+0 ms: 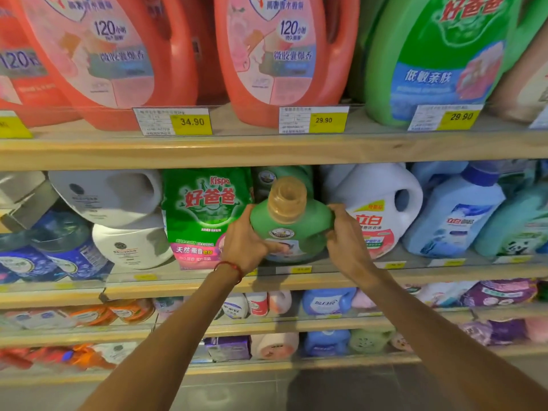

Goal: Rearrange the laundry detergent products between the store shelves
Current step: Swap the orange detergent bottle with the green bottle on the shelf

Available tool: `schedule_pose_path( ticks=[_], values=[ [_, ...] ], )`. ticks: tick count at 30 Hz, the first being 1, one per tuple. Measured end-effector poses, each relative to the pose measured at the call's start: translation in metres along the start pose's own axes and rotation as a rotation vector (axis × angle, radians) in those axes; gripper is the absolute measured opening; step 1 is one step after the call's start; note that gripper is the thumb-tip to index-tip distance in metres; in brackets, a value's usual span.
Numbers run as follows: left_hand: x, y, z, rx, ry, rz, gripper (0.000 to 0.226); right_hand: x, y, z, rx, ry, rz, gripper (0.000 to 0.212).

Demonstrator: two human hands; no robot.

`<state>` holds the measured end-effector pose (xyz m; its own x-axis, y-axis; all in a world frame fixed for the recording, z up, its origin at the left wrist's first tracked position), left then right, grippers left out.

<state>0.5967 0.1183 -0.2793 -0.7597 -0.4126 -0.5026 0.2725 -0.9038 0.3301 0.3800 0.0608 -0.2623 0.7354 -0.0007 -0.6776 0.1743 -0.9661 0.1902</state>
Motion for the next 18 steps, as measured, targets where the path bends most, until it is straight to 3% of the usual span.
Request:
schedule_pose_path(
  ticks=[14,18],
  values=[
    [0.037,0.014,-0.033,-0.097,-0.04,0.011,0.089,0.024,0.027,0.017,-0.008,0.071,0.089,0.057],
    [0.04,0.016,-0.032,-0.108,0.058,0.028,0.083,0.024,0.033,0.018,-0.018,0.023,0.118,0.062]
  ],
)
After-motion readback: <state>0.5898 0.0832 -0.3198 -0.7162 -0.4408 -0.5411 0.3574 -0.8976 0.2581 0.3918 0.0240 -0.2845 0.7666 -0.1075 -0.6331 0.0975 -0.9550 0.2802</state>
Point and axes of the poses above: each hand's wrist, its own y-axis towards the middle knuckle, its own x-axis out of the palm, z = x × y, the point moved 4 cm from there along y, towards the middle knuckle, and after that the axes turned 8 degrees about x, right-handed, at the moved point
